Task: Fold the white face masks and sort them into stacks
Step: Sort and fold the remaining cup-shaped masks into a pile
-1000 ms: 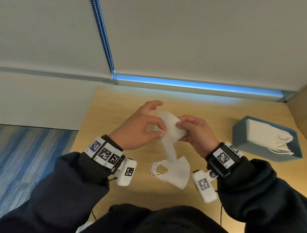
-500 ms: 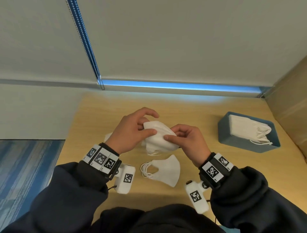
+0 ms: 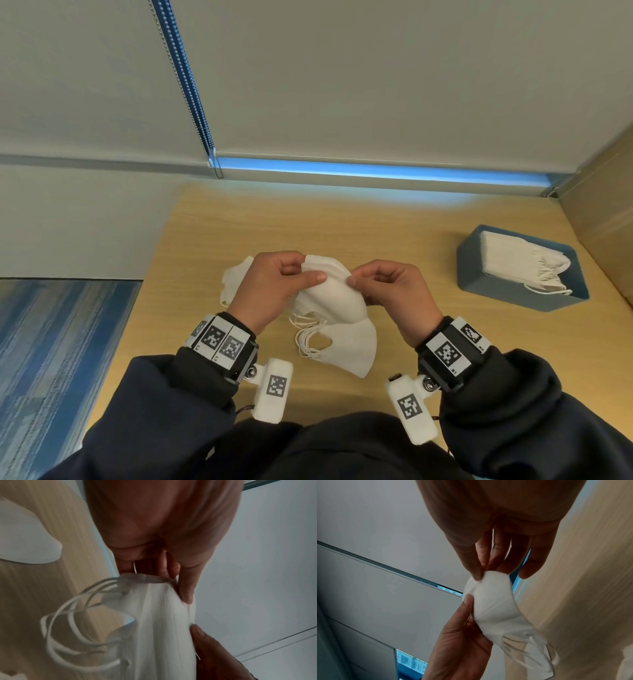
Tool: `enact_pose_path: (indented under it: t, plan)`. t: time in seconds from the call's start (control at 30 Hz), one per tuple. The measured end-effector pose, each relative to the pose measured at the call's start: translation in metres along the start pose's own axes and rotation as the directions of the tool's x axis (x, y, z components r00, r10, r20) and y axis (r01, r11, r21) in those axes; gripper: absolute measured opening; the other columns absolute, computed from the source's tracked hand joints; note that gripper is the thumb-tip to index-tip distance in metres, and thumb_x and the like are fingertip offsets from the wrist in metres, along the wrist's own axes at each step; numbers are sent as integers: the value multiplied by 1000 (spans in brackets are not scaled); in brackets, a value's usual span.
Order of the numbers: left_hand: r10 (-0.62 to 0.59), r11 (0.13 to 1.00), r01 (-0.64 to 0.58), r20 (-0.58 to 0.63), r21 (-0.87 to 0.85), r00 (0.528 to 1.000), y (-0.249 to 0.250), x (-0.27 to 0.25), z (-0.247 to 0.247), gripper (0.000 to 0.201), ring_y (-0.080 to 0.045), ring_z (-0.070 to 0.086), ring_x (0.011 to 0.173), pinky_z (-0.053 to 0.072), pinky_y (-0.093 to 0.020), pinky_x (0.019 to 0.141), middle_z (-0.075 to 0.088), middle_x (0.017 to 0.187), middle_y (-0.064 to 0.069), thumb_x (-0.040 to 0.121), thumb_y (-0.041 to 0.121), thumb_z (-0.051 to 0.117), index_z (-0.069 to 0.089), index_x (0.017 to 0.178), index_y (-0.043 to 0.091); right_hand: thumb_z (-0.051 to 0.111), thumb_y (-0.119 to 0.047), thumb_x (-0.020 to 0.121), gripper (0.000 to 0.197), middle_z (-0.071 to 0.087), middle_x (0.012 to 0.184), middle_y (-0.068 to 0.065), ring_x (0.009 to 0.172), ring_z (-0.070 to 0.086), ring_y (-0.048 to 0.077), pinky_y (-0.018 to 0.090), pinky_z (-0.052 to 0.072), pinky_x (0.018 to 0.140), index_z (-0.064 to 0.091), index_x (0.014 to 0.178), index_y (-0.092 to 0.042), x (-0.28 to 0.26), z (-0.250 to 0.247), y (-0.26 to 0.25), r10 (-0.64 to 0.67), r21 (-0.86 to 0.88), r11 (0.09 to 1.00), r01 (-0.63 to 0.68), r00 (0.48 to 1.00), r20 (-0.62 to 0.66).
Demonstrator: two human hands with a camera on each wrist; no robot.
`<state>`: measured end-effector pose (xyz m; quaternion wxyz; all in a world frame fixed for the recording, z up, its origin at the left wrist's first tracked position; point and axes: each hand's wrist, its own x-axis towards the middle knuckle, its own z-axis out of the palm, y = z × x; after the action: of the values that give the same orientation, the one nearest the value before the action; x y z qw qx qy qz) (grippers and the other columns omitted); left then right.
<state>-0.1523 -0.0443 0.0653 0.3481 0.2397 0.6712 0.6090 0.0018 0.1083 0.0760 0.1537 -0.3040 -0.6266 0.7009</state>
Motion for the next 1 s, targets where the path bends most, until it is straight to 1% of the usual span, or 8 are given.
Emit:
enact_pose_path:
  t: [0.17,0.23,0.33,0.5,0.57,0.67,0.83,1.0]
  plan:
    - [-21,999,22,-53,24,998,-2,0,1,9,-13,68,69,51,-30,68,77,78,-5,80,16,84,77,78,10,77,-2,84,6,71,92,33,78,65,35,50,54,78,78,89,1,-2,0,4,36,-45,998,-35,999,22]
    - [-28,999,29,-59,15,998,-3,0,1,15,-13,65,67,49,-29,66,76,75,-5,79,17,85,75,79,4,78,-4,84,6,73,88,29,74,64,31,47,53,75,78,89,0,-3,0,5,48,-50,998,-46,998,30]
    - [-28,999,29,-59,17,998,-4,0,1,24,-13,62,64,47,-28,62,72,71,-4,78,16,86,71,78,-2,79,-3,83,8,72,77,20,62,61,20,36,51,66,77,88,3,-4,0,6,52,-56,997,-50,998,35]
    - [-20,999,23,-88,29,996,-4,0,1,15,-14,62,67,48,-30,65,74,76,-12,79,21,86,79,75,8,79,-3,83,12,69,71,14,58,59,15,31,51,62,74,89,6,-4,-1,7,57,-64,996,-55,998,38]
    - [-18,998,23,-85,51,996,-3,0,1,14,-9,58,62,45,-24,62,70,65,-1,80,23,85,79,69,16,79,-3,83,13,68,68,11,56,59,13,30,51,61,73,88,8,-4,-1,8,65,-64,996,-63,997,32]
    - [-5,997,11,-79,81,997,-4,1,2,17,-6,54,58,42,-21,60,65,59,9,82,23,83,78,66,20,79,-4,83,13,69,68,11,57,59,15,32,51,62,74,87,7,-4,-2,9,72,-56,996,-70,997,35]
    - [-2,998,6,-68,65,998,-4,0,1,11,-8,63,65,48,-22,64,73,71,0,80,19,84,80,74,10,80,-5,83,12,69,75,20,60,59,17,32,51,63,74,87,5,-5,-3,10,72,-69,995,-70,997,35]
    - [38,999,-38,-79,0,996,-3,0,3,6,-11,70,71,52,-20,66,78,79,-6,80,10,83,80,85,10,80,-3,83,12,68,77,22,59,59,17,30,51,62,75,92,2,-5,-2,12,73,-55,996,-71,997,34]
